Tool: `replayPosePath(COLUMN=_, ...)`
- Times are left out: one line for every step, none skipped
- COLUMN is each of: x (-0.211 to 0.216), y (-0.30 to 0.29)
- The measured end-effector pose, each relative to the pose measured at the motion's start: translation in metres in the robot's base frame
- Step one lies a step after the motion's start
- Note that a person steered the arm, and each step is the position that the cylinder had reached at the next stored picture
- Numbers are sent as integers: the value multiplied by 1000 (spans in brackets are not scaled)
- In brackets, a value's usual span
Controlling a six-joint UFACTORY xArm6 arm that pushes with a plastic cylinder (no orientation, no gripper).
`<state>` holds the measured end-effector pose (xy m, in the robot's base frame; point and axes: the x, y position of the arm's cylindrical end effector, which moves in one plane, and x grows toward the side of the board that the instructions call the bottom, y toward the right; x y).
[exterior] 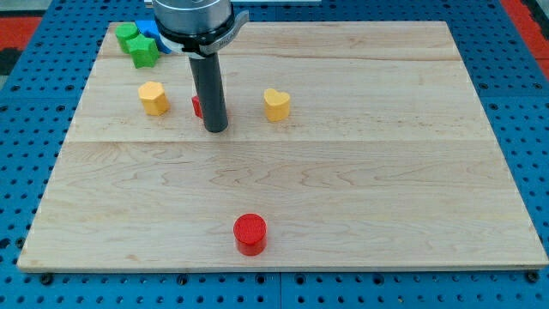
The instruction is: Place the red circle to the right of the yellow heart
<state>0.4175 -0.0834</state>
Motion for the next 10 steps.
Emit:
replayPosePath(x=0, y=4)
replayPosePath(x=62, y=28)
replayPosePath(x=131, y=12)
replayPosePath(x=163, y=-9)
replayPosePath(x=200, y=1)
replayPosePath(x=188, y=53)
replayPosePath(x=172, y=96)
replayPosePath(x=148, y=111)
replayPosePath(x=91, y=101)
replayPosePath(x=84, y=120)
